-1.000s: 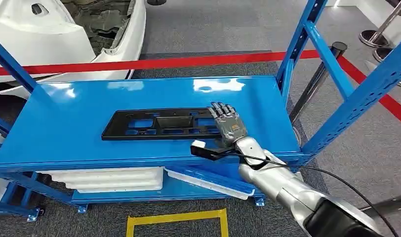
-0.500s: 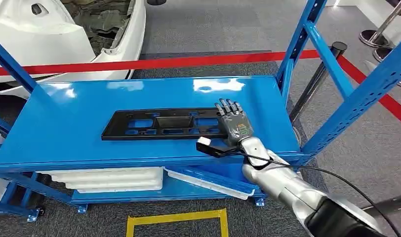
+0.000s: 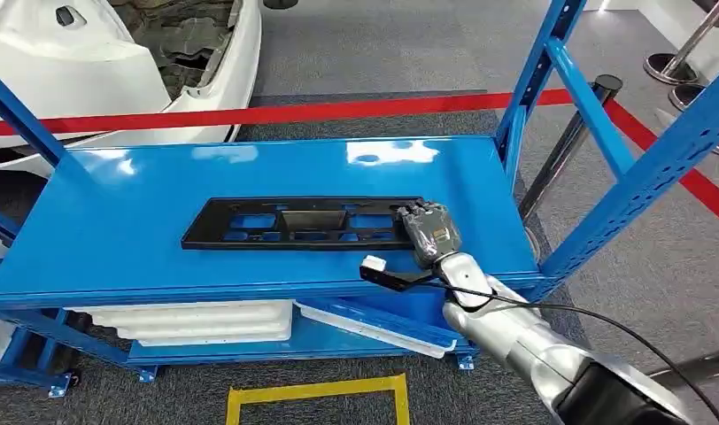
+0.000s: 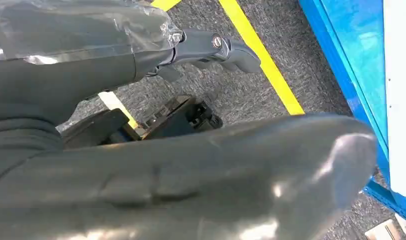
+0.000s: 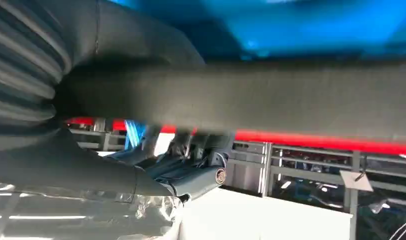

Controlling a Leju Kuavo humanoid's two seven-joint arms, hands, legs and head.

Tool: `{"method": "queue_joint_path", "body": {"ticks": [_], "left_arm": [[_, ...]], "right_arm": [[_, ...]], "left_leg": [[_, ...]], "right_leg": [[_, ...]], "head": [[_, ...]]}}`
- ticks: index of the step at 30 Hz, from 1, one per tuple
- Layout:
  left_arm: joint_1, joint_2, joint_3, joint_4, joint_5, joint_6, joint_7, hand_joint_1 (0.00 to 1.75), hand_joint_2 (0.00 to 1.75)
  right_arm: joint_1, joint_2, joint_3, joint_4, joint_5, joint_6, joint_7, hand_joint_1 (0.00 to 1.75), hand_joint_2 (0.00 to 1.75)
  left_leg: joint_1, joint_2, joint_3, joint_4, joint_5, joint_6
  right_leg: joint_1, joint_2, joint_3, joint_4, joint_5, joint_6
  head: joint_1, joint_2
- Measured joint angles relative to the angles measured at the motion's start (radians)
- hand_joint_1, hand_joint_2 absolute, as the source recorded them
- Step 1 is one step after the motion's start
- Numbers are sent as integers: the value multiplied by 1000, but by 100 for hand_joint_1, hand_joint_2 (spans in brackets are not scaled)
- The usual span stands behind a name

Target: Take the parts from the cabinet and place them on the table.

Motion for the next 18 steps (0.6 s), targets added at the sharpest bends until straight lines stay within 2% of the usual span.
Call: {"method": "queue_joint_path", "body": {"ticks": [18], "left_arm": [[0, 0, 0, 0, 1, 13, -3, 0, 0]], "right_arm": [[-4, 0, 0, -12, 12, -20, -26, 175, 175]], "left_leg": [[0, 0, 1, 0, 0, 0]], "right_leg": [[0, 0, 1, 0, 0, 0]], "head": [[0, 0]]}}
